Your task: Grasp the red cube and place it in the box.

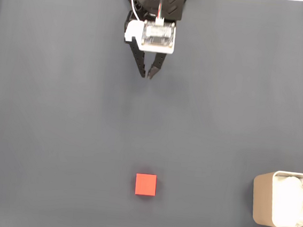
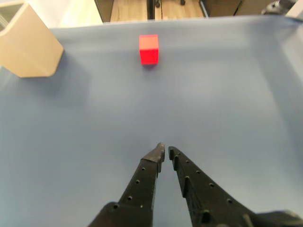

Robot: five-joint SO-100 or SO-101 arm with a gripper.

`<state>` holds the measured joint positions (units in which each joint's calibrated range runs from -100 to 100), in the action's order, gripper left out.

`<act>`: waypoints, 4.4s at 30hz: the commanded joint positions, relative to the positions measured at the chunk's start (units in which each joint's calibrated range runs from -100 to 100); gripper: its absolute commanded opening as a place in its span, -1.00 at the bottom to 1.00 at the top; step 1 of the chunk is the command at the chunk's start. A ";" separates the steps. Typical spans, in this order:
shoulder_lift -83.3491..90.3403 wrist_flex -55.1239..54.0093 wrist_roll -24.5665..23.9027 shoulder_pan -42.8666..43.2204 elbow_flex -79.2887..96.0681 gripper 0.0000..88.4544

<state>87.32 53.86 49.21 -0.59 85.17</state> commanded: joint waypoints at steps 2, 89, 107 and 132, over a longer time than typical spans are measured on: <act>-9.50 -3.04 0.20 0.38 -15.01 -1.00; -72.94 -19.19 -0.10 -1.54 -54.88 -0.30; -81.43 -26.81 1.03 -2.74 -57.89 -0.18; -93.82 -31.48 1.95 -1.40 -68.02 -0.17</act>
<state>-6.47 23.63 50.87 -2.60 20.61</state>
